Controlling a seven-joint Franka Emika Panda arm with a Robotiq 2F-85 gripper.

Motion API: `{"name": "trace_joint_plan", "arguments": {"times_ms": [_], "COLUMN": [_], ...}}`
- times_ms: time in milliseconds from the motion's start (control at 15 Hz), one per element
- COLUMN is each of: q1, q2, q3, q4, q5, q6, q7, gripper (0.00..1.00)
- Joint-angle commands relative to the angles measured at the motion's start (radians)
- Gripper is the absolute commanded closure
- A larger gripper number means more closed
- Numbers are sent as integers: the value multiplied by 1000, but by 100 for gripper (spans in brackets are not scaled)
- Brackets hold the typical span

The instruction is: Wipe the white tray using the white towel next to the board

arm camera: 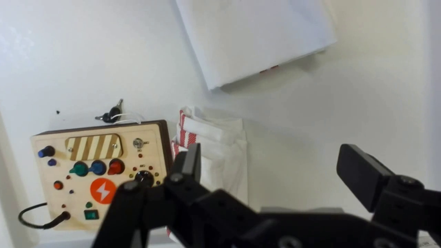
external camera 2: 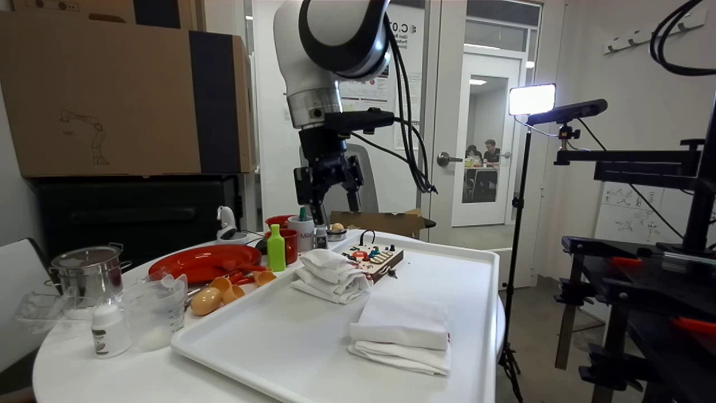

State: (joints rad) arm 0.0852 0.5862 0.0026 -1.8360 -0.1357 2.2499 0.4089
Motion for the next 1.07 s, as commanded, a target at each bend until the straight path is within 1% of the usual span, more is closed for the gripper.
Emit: {"name": "trace_joint_plan", "arguments": {"times_ms": [0,67,133,267,400,467,533,800,1000], "q1": [-27,-28,-7,-16,-17,-11,-5,15,24], "q2": [115,128,76,105,114,80,68,81,95], "q3": [-5,-12,-24,-26,-26,-19,-18,-34,-57], "q4": [160,183,94,135,150,109,92,78,79], "q5": [110,119,92,107,110,119,121,78,65], "q6": [-134,-163,-90,-122,-131,-103,-85,59,116], "q7": [-63,-58,-45,-49,-49,-39,-33,-58,-56], "gripper": [0,0,0,0,0,0,0,0,0]}}
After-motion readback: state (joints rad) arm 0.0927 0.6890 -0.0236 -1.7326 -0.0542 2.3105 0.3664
